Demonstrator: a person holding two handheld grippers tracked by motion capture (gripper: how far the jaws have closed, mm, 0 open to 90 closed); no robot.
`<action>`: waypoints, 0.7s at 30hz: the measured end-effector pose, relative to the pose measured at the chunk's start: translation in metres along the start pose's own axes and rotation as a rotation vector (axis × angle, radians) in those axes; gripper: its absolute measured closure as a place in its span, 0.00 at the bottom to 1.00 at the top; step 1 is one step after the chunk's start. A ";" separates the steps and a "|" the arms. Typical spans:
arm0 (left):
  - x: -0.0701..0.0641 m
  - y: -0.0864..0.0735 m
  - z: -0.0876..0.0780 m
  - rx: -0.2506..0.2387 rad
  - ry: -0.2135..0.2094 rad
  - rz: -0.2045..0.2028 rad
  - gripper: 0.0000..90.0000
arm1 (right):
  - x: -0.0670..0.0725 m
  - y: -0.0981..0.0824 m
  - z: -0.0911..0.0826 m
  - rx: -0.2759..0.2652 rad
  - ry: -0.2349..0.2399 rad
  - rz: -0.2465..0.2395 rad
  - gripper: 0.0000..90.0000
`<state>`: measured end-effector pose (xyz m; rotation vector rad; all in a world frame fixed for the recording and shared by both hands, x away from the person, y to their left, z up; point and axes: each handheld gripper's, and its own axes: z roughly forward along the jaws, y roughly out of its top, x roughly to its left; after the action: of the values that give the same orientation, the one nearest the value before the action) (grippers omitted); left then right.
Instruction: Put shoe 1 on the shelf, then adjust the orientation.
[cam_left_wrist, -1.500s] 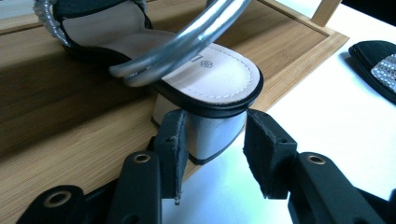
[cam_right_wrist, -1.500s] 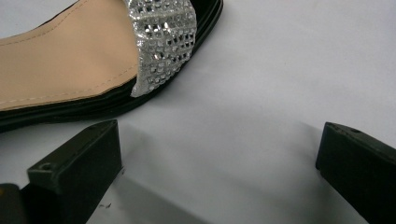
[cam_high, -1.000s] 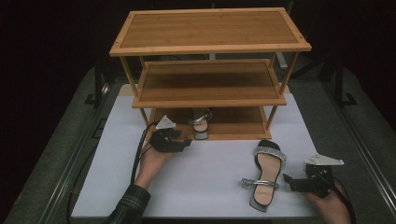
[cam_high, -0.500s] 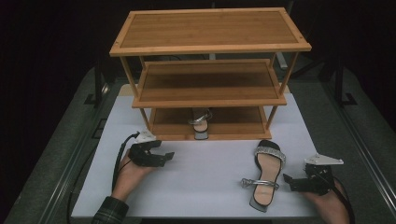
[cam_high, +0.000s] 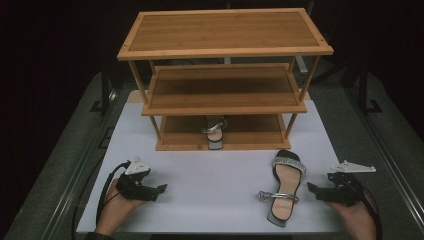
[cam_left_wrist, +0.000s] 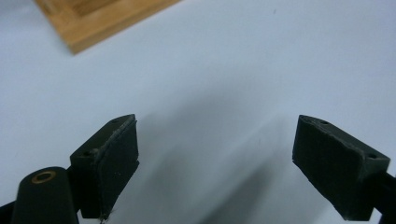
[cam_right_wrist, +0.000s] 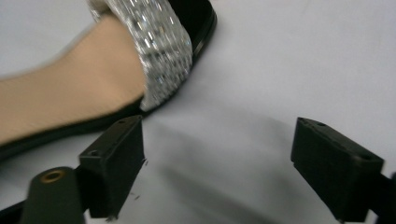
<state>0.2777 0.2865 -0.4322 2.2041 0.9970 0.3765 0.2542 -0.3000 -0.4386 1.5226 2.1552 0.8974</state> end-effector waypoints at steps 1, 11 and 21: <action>0.001 -0.003 -0.002 0.006 0.003 -0.005 0.15 | -0.001 0.001 -0.002 -0.015 0.014 0.006 0.20; 0.004 -0.033 -0.014 0.026 0.045 -0.013 0.15 | 0.009 0.021 -0.005 -0.124 0.126 -0.010 0.30; 0.006 -0.043 -0.015 -0.034 0.025 0.012 0.14 | 0.017 0.045 0.021 -0.095 0.176 -0.048 0.38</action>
<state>0.2508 0.3186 -0.4507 2.1806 0.9834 0.4244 0.2931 -0.2683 -0.4226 1.3872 2.2240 1.1381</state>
